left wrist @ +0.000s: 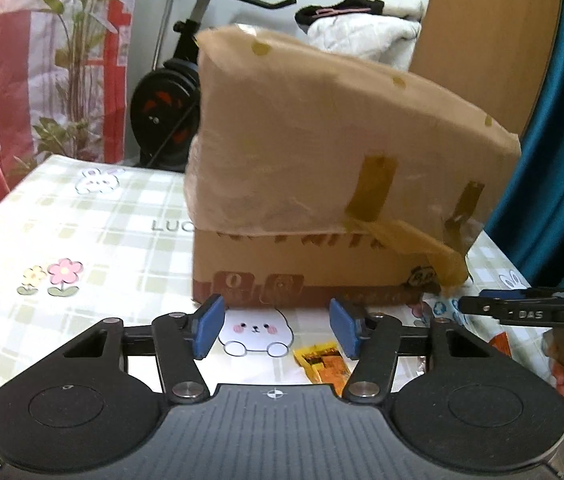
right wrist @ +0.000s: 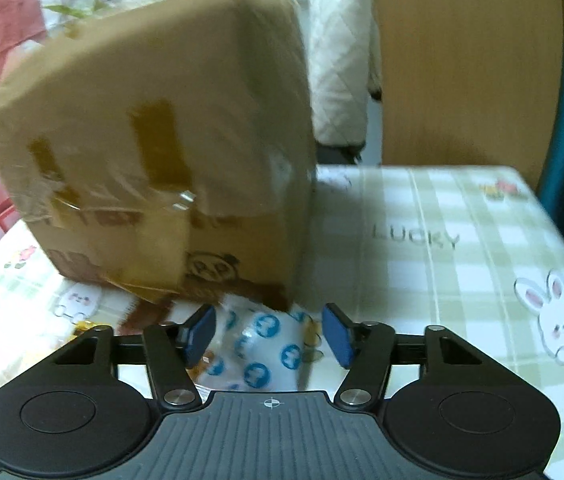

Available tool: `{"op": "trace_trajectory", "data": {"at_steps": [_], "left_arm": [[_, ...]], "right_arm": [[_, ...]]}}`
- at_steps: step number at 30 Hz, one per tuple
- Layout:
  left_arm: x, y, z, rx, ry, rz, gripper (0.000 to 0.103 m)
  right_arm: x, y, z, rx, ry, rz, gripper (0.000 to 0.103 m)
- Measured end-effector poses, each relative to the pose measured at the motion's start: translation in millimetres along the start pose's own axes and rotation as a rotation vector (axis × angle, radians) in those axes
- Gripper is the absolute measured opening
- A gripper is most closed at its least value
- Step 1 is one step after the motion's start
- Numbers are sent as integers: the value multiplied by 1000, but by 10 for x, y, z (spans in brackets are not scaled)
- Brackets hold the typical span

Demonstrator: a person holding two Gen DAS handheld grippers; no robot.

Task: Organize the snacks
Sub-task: 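Grasp the blue-and-white packet with the right tool, then grasp the small yellow packet with the left tool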

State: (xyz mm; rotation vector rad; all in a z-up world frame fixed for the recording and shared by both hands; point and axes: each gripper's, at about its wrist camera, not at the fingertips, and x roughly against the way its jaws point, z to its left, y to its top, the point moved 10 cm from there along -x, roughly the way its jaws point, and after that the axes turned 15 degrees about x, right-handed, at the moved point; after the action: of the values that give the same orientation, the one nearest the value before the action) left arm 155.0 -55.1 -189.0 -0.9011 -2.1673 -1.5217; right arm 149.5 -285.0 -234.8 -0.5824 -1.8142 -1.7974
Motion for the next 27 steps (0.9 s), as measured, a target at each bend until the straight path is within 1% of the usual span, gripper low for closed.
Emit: {"op": "trace_trajectory", "data": {"at_steps": [3,8,12,14,15,17,18,19,21,23,27], "left_arm": [[-74,-63,-19,3,-3,25,57],[-210,-185,-73,-6,2,65,54],[-266,-236,-82,-17,12,84,54],[-285,-246,-76,-16,17,89,54],[-312,-258,-88,-8,17,94,54],[-345,-286,-71,18,13,113,54],[-368,-315,-71,24,12,123,54],[-389,-343,-77,22,15,129,54],[-420,-402,-94,9,21,139,53],[-440,-447,-118,-2,14,146,53],[-479,-506,-185,-40,17,149,53]], "right_arm": [[-97,-66,-9,-3,30,21,52],[-183,-93,28,-18,76,13,52],[-256,-122,69,-38,111,9,56],[-298,-144,119,-26,122,19,56],[-315,-159,155,-2,117,23,58],[-316,-174,242,85,88,7,57],[-314,-180,267,104,81,-5,52],[-305,-181,270,95,84,-23,48],[-284,-186,228,57,90,-58,44],[-254,-221,175,48,71,-100,44],[-176,-243,108,7,59,-159,43]]}}
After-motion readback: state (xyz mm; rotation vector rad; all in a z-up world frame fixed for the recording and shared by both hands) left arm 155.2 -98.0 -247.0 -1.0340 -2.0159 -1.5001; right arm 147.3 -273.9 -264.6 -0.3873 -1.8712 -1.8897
